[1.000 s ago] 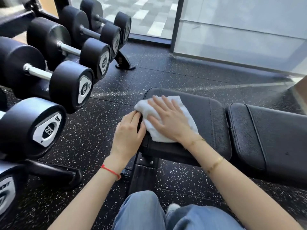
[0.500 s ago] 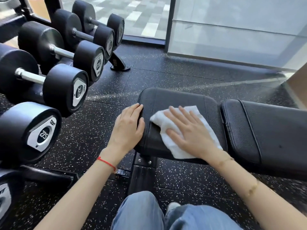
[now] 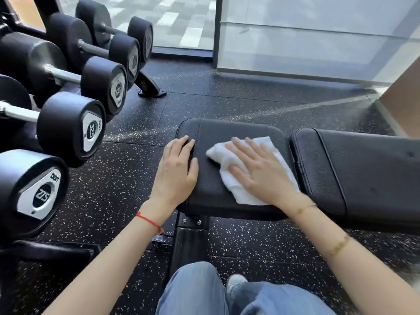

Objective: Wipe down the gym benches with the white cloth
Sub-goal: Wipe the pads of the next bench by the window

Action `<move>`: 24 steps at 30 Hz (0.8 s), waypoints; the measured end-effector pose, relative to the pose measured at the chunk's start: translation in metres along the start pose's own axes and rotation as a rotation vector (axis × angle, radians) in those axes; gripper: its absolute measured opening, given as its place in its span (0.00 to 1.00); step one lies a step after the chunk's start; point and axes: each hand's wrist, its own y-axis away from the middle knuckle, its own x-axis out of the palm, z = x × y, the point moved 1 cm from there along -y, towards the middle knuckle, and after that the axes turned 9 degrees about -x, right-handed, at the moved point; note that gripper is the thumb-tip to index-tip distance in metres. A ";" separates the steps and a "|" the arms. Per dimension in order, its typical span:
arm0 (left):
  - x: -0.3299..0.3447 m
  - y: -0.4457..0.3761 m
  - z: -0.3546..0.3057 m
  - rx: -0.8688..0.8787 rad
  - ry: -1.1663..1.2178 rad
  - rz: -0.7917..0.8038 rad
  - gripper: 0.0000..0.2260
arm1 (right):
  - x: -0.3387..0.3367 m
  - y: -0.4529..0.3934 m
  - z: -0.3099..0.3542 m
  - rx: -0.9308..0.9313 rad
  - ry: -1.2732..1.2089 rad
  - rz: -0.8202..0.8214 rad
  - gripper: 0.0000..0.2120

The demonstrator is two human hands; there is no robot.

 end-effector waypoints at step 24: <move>-0.002 0.003 0.001 -0.006 0.037 -0.008 0.25 | -0.013 -0.023 -0.043 0.109 0.026 -0.007 0.27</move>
